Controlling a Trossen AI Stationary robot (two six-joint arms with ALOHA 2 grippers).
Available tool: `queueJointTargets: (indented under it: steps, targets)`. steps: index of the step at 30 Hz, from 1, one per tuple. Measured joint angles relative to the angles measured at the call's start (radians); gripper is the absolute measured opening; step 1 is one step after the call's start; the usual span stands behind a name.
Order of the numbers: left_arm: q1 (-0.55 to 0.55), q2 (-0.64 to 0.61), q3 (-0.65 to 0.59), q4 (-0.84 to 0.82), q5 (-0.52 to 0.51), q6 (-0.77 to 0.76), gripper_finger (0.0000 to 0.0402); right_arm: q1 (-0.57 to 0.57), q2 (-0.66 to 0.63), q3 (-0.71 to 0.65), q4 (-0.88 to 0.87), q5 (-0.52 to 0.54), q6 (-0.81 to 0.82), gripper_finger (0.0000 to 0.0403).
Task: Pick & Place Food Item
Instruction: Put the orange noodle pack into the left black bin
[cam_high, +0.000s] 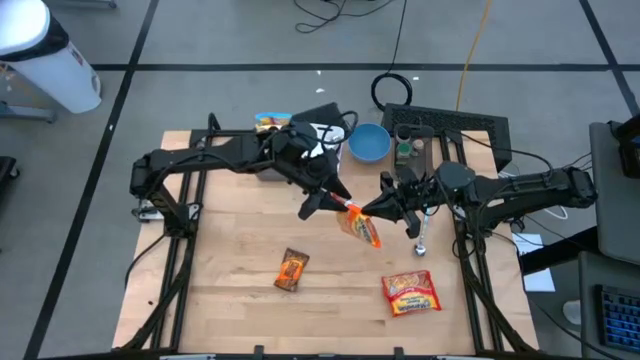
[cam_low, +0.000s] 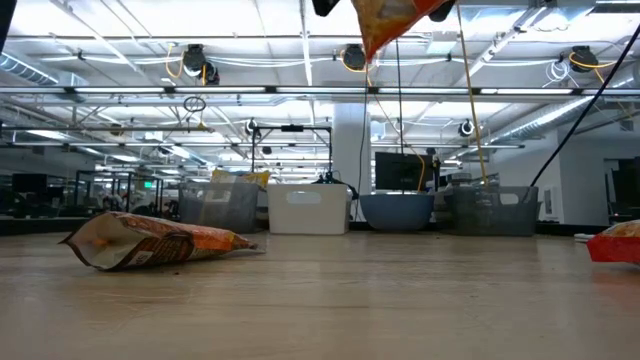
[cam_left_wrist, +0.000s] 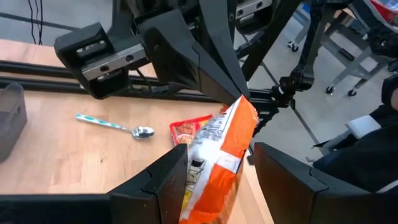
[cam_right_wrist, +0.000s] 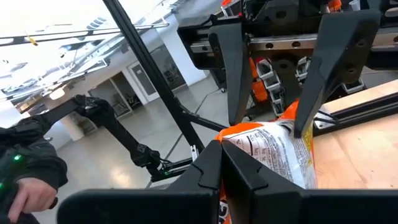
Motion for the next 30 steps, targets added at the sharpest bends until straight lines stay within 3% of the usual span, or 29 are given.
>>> queueJointTargets:
  steps: [8, 18, 30]
  targets:
    - [0.000, -0.001, 0.000, -0.001, 0.000, -0.001, 0.0184, 0.000, 0.000, 0.000, 0.011, 0.000, -0.001, 0.0000]
    - [0.000, -0.001, 0.000, -0.009, 0.001, 0.021, 0.0093, 0.000, 0.000, 0.000, 0.013, 0.000, -0.002, 0.0000]
    - [-0.008, -0.001, 0.000, -0.034, 0.011, 0.053, 0.0045, 0.000, 0.000, 0.000, 0.021, 0.001, -0.008, 0.0000]
